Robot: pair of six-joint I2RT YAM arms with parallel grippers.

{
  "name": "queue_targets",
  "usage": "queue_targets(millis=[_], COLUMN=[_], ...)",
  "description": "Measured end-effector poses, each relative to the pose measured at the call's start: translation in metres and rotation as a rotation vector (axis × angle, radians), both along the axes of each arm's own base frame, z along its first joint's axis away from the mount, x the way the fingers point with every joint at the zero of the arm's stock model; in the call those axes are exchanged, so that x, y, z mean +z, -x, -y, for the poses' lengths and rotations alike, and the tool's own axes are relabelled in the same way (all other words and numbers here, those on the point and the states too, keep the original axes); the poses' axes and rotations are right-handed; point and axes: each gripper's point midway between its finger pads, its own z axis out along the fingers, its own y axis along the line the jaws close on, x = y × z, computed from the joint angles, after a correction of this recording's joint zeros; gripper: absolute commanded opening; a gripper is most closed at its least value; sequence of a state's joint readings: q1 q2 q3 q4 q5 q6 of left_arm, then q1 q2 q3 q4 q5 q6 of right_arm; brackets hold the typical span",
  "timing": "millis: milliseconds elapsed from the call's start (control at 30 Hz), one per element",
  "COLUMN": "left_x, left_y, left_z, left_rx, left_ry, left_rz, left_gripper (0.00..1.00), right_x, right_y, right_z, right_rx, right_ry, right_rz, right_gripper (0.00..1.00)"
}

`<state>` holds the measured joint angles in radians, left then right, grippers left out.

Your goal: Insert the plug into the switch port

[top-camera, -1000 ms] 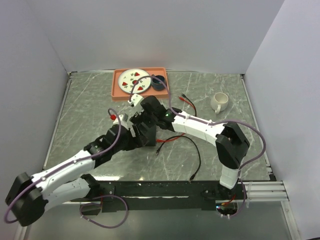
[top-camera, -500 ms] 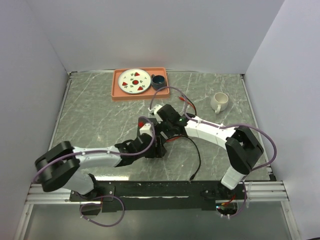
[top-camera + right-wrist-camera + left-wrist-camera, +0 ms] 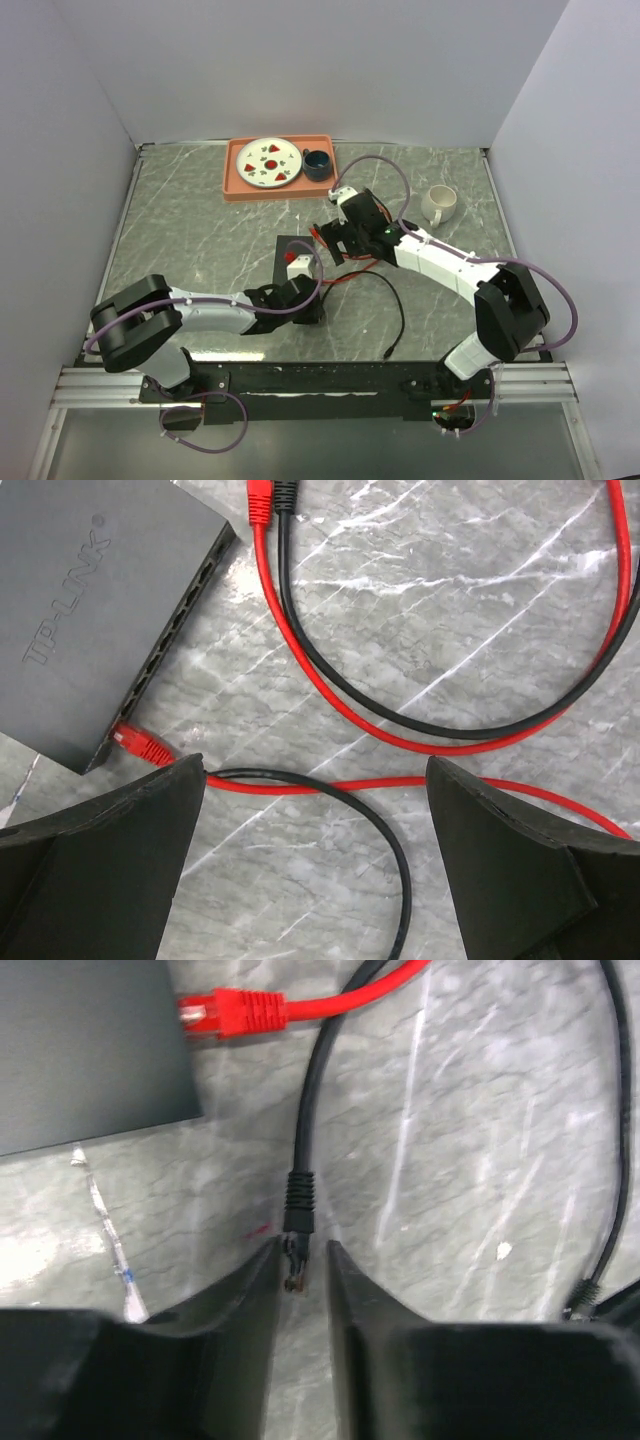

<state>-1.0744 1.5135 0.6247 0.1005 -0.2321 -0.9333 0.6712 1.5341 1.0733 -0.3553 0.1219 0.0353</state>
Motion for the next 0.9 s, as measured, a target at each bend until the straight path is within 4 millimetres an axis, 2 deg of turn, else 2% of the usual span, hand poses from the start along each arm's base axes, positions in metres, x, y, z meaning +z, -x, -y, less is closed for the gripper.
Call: queue_targets(millis=[33, 67, 100, 267, 400, 500, 567, 667, 800, 900], left_x=[-0.001, -0.002, -0.002, 0.004, 0.021, 0.040, 0.048, 0.049, 0.054, 0.058], left_y=[0.000, 0.001, 0.001, 0.005, 0.006, 0.002, 0.000, 0.006, 0.023, 0.029], left_z=[-0.002, -0.002, -0.003, -0.010, -0.016, -0.029, -0.039, -0.047, -0.037, -0.033], left_rx=[0.003, 0.003, 0.004, -0.013, -0.059, -0.100, -0.127, -0.189, -0.314, -0.377], left_ry=[-0.008, -0.012, -0.015, -0.034, 0.000, 0.062, 0.088, 0.079, 0.095, 0.126], left_rz=[-0.002, -0.004, -0.005, -0.003, -0.005, -0.030, -0.056, -0.123, -0.203, -0.241], left_gripper=[0.11, 0.03, 0.01, 0.01, 0.01, 0.01, 0.01, 0.01, 0.01, 0.01], right_x=[0.000, 0.001, 0.001, 0.003, 0.003, 0.008, 0.014, 0.018, 0.016, 0.019], right_y=[-0.001, -0.001, 0.000, 0.012, 0.037, 0.057, 0.068, 0.090, 0.123, 0.134], right_z=[0.000, 0.000, -0.001, -0.003, 0.000, -0.005, -0.012, -0.027, -0.046, -0.056], right_rx=[-0.002, -0.001, 0.002, 0.039, 0.095, 0.159, 0.212, 0.322, 0.490, 0.569], right_ry=[-0.005, -0.009, -0.012, -0.061, -0.105, -0.127, -0.137, -0.146, -0.158, -0.160], right_rz=[0.000, -0.001, -0.002, 0.001, 0.013, 0.044, 0.074, 0.120, 0.154, 0.170], right_gripper=[0.98, 0.98, 0.98, 0.98, 0.98, 0.98, 0.98, 0.96, 0.82, 0.82])
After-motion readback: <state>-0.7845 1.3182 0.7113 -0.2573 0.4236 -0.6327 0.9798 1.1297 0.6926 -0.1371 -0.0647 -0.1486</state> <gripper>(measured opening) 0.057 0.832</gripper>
